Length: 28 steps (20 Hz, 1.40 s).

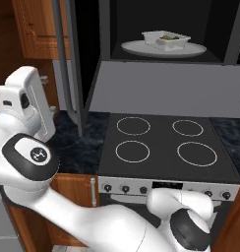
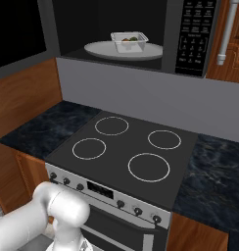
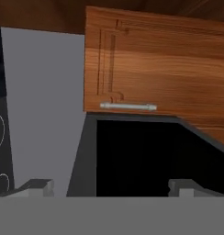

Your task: Place the tupperware containing the chicken drumstick and squash meal in the microwave. Close the microwave door and press the start button to reheat the meal.

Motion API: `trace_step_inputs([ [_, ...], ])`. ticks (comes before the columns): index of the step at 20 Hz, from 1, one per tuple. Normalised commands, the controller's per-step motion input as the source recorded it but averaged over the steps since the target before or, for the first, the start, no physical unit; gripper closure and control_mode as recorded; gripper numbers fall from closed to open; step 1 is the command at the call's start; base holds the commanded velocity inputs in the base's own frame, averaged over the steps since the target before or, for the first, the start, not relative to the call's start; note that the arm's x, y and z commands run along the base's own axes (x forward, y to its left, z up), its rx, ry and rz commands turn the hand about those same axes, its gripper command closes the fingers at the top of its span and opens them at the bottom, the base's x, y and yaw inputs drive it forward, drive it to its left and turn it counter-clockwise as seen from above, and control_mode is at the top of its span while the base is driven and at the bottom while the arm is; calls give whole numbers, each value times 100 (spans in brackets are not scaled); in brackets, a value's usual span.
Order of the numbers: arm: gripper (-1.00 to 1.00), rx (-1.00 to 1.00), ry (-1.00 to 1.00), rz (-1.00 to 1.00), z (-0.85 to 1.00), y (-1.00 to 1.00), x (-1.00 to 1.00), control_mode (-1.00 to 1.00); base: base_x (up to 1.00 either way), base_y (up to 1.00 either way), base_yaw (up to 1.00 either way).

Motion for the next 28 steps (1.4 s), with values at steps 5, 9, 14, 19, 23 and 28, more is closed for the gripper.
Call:
trace_step_inputs([
  [5,-100,0,-1,-22,29,-71,-25,-100,0,0,0],
  [9,-100,0,-2,-20,9,-88,-19,-100,0,0,0],
  [14,-100,2,0,-16,0,-100,-23,-100,0,0,0],
  [19,-100,4,0,-15,0,-100,-17,-100,0,0,0],
  [23,-100,10,0,-11,0,-100,0,-100,0,0,0],
  [28,-100,13,1,-6,-7,-100,0,-100,0,0,0],
])
